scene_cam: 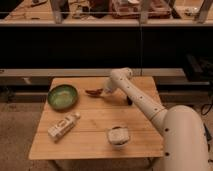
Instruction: Place the pepper in the ceramic bowl
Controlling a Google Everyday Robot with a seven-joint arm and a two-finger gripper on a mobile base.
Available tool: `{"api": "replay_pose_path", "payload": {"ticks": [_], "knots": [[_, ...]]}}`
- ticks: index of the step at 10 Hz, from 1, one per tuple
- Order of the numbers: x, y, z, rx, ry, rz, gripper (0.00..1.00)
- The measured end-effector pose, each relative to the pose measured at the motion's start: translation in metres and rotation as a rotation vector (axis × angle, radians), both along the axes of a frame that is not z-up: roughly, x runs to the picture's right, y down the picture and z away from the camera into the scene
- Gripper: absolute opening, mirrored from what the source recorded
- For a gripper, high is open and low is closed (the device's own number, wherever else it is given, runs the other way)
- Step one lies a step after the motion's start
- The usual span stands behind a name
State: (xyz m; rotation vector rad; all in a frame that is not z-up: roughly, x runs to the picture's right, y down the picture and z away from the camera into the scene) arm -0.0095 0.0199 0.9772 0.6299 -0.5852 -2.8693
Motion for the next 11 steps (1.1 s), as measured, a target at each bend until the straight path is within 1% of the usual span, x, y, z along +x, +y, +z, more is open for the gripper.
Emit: {"api": "replay_pose_path", "payload": {"ticks": [2,4,7,10,11], "knots": [[-0.012,0.000,-0.006,0.011,-0.046,0.005,0.00],[-0.034,-0.003,-0.016,0.022,-0.087,-0.020,0.00],[-0.069,-0.012,-0.027,0.028,-0.126,-0.084,0.00],[-0.095,-0.021,-0.032,0.030,-0.150,-0.125,0.00],[-0.112,-0.027,-0.033,0.033,-0.169,-0.139,0.00]]}}
